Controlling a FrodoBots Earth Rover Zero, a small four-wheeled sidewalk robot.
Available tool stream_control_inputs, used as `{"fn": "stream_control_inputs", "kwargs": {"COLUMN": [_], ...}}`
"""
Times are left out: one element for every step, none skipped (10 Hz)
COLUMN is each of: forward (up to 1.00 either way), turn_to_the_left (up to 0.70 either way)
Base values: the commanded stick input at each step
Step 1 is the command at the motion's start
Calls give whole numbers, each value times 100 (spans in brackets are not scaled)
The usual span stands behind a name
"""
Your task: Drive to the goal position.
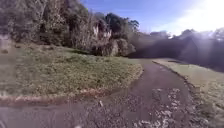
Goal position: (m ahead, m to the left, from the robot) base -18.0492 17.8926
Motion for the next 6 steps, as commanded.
{"fn": "stream_control_inputs", "kwargs": {"forward": [-70,-70,-70,-70,-70,-18], "turn_to_the_left": [-34,-34,-34,-34,-34,-40]}}
